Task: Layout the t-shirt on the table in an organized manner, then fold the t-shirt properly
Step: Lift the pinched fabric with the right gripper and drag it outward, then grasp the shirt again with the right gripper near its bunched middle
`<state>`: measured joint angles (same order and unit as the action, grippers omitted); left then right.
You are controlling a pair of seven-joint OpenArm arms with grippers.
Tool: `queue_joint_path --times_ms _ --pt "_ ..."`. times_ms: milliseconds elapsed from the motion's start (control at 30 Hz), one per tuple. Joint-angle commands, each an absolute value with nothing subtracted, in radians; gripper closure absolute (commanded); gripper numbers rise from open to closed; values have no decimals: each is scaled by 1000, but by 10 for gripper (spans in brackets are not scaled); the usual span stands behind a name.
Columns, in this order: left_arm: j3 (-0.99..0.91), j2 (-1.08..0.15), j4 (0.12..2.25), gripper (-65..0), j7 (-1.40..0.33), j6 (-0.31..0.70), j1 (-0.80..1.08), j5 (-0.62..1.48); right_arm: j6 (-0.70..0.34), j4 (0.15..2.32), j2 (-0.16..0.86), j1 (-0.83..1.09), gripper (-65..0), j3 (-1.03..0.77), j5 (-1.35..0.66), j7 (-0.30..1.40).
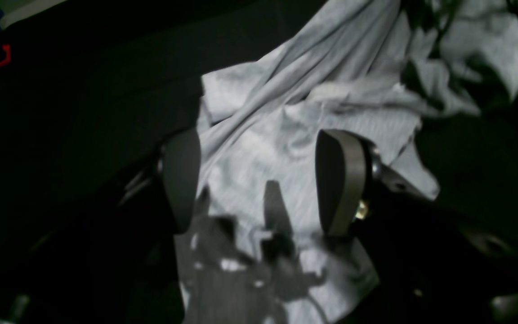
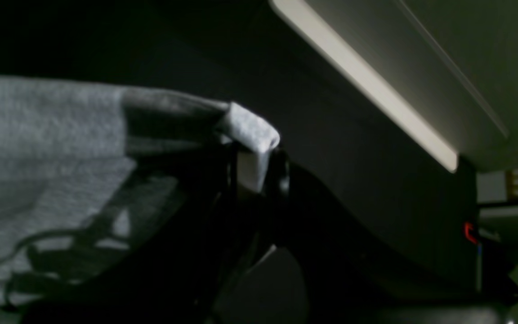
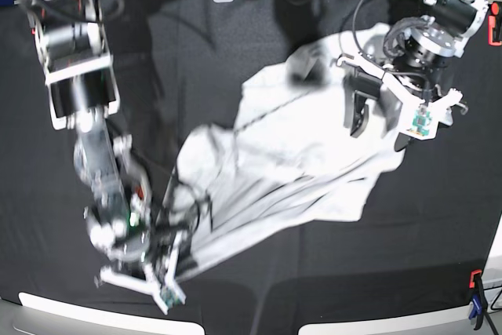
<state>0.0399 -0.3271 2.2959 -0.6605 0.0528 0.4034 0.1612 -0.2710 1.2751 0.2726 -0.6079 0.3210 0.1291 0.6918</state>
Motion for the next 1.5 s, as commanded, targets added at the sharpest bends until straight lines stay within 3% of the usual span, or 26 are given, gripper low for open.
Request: queue_joint_path --times_ms 0,267,300,433,500,700,933,1300,1467 --pt "38 -330 2308 -369 -636 49 400 165 -254 1258 280 -682 0 314 150 654" --pt "38 -330 2308 -369 -636 49 400 166 -243 1015 280 -897 0 314 143 681" --pt "38 -330 2308 -369 -636 49 399 166 -243 1004 282 -907 -26 314 147 698" --pt "38 -330 2308 -369 -636 49 400 166 -242 1003 288 -912 -293 314 187 713" --pt "38 -330 2308 -369 -636 49 400 166 -242 1003 291 -912 -337 314 187 753" --pt "38 -330 2308 -369 -636 48 400 166 -239 1008 299 -911 -336 314 101 802" --pt "38 -330 2308 -369 -636 48 399 167 -506 1008 169 -849 -336 315 -136 900" --pt "38 -330 2308 -369 -636 48 399 167 -492 1004 -115 -719 -336 315 -63 820" --pt "38 -330 2308 -369 -636 48 399 167 -347 1003 -157 -686 -336 315 -27 899"
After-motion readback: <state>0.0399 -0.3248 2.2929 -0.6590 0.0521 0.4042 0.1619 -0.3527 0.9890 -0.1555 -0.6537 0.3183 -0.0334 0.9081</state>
